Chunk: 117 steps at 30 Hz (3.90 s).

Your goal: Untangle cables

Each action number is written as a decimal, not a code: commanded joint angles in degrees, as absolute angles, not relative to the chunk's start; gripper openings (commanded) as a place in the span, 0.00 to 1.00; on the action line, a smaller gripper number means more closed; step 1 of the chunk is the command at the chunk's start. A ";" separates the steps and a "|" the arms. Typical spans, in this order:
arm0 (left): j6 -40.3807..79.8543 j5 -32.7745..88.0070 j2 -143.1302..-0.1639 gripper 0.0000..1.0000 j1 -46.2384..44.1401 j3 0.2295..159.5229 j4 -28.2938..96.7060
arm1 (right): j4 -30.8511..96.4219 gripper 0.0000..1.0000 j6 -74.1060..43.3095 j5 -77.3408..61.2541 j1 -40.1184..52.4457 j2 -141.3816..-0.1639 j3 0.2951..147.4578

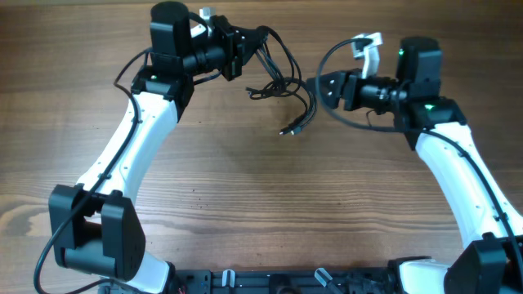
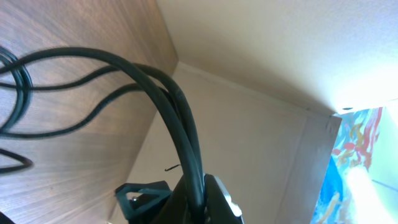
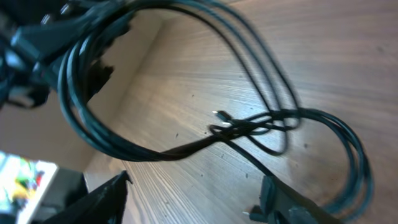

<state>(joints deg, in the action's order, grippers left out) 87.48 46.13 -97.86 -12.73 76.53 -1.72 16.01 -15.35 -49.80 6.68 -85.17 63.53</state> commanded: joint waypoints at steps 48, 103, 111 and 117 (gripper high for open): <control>27.14 24.49 -96.05 0.04 -12.23 76.88 33.50 | -19.22 0.04 -59.72 -82.96 -6.44 -83.00 64.82; -0.84 42.33 -106.74 0.49 -34.96 76.88 23.88 | -18.85 0.04 -58.63 -83.70 -6.33 -86.06 64.82; 2.26 39.90 -108.55 0.32 -36.51 76.88 17.28 | -18.85 0.04 -58.67 -83.74 -6.33 -86.06 64.82; 11.07 35.81 -108.57 0.33 -36.53 76.88 9.52 | -18.83 0.04 -58.63 -84.18 -6.33 -86.06 64.82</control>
<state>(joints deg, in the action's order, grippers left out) 5.65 37.85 -108.03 -36.49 76.84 12.36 -18.46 -59.11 -82.91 -6.37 -86.15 63.66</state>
